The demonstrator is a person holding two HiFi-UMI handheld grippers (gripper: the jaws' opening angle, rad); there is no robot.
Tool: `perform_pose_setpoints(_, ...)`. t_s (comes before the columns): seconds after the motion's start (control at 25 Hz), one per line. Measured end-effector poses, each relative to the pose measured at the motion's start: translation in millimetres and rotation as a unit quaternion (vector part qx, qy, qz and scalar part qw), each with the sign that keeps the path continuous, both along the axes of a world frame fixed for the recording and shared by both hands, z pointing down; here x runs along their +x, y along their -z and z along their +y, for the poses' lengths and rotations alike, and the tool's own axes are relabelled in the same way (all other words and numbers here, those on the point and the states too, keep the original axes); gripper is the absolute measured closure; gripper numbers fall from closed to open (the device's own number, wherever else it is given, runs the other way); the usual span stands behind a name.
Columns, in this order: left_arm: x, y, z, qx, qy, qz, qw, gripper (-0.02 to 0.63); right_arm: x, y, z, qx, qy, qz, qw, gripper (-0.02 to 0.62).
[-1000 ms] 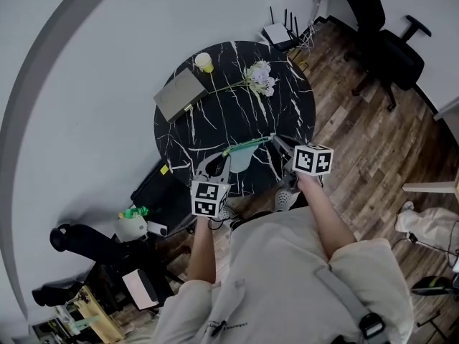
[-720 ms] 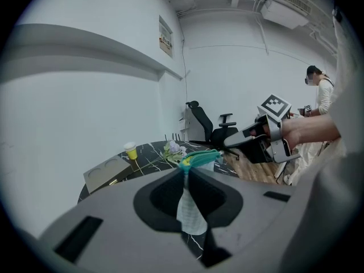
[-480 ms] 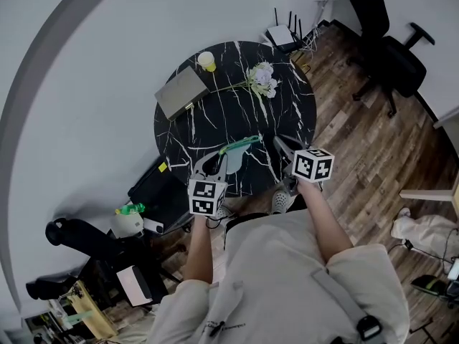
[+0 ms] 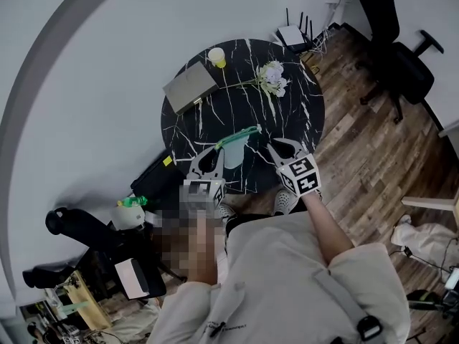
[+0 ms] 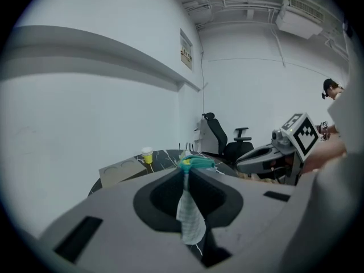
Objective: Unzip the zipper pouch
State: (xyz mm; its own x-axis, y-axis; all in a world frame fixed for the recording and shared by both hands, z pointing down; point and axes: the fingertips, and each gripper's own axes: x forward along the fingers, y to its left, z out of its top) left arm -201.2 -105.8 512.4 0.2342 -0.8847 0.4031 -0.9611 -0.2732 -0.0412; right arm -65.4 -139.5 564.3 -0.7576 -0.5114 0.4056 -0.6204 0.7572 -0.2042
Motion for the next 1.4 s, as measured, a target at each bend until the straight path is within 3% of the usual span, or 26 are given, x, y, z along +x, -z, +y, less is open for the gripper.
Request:
perform_pose_setpoints(0.12, -5, 6, -1, 0.008, 0.016, 0.019, 0.9997, 0.558, -8, 11, 5, 0.008, 0.008, -0.024, 1.000, 0.548)
perform_pose_setpoints(0.32, -11, 4, 0, 0.007, 0.041, 0.045, 0.9981, 0.560, -22, 6, 17, 0.013, 0.031, -0.004, 0.999, 0.538)
perform_pose_setpoints(0.6, -19, 5, 10, 0.010, 0.069, 0.088, 0.9936, 0.560, -37, 16, 32, 0.018, 0.064, -0.037, 0.997, 0.531)
perform_pose_setpoints(0.84, -25, 11, 19, 0.033, 0.081, 0.101, 0.9910, 0.560, -39, 19, 38, 0.022, 0.069, -0.046, 0.996, 0.532)
perform_pose_setpoints(1.16, -22, 6, 22, 0.022, 0.082, 0.087, 0.9926, 0.560, -43, 23, 40, 0.020, 0.075, -0.055, 0.995, 0.532)
perform_pose_setpoints(1.4, -15, 8, 21, 0.029, 0.071, 0.098, 0.9922, 0.560, -48, 20, 41, 0.009, 0.091, -0.053, 0.994, 0.538)
